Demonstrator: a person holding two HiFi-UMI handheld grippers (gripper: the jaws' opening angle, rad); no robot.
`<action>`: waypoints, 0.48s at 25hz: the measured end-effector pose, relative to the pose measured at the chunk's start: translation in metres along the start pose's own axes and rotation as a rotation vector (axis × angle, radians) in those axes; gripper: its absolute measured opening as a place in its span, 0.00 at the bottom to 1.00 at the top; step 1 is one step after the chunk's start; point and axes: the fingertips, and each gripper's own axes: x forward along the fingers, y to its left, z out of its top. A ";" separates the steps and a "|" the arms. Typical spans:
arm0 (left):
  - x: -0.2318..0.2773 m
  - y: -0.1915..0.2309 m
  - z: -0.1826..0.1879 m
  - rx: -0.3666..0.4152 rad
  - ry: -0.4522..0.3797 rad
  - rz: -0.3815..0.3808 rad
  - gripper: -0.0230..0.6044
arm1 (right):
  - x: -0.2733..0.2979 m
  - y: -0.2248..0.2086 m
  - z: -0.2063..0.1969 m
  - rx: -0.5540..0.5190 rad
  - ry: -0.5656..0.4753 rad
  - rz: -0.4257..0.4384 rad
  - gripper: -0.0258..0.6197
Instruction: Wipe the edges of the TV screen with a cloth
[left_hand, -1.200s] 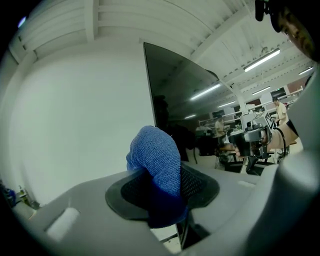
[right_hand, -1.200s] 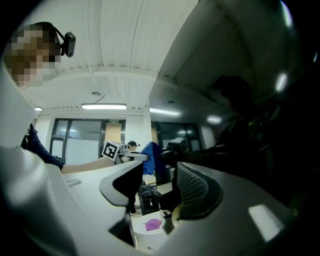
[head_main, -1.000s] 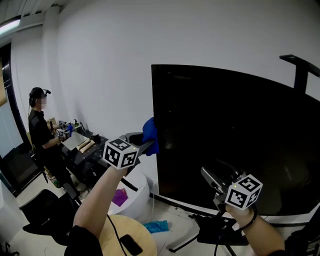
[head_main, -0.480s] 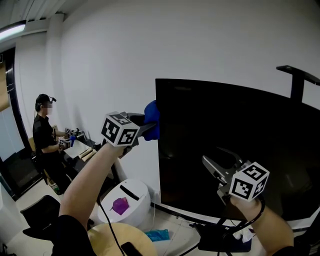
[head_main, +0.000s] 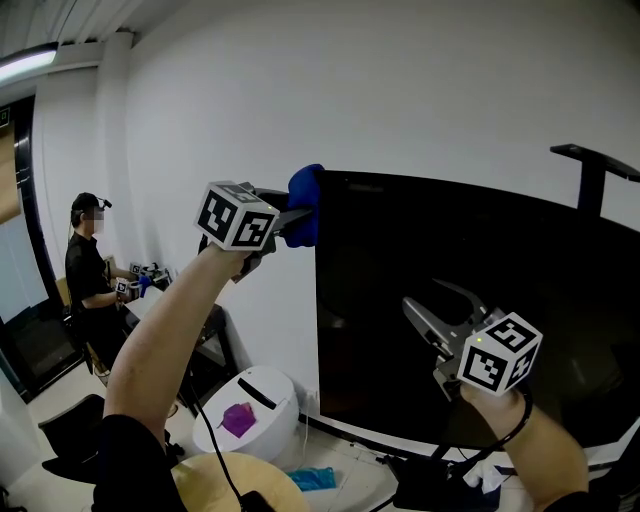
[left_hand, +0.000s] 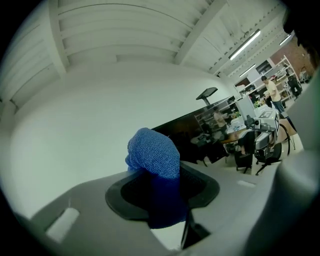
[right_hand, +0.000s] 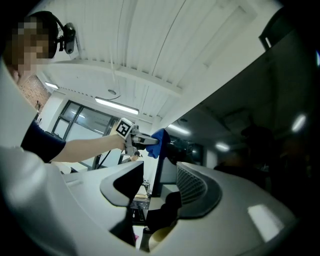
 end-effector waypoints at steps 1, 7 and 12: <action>-0.001 0.003 0.006 0.017 0.001 0.008 0.26 | 0.000 0.000 0.002 -0.004 -0.003 -0.002 0.37; -0.007 0.026 0.036 0.127 0.039 0.059 0.27 | -0.009 -0.011 0.024 -0.055 -0.034 -0.043 0.37; -0.010 0.037 0.065 0.489 0.256 0.168 0.27 | -0.034 -0.024 0.065 -0.109 -0.112 -0.093 0.36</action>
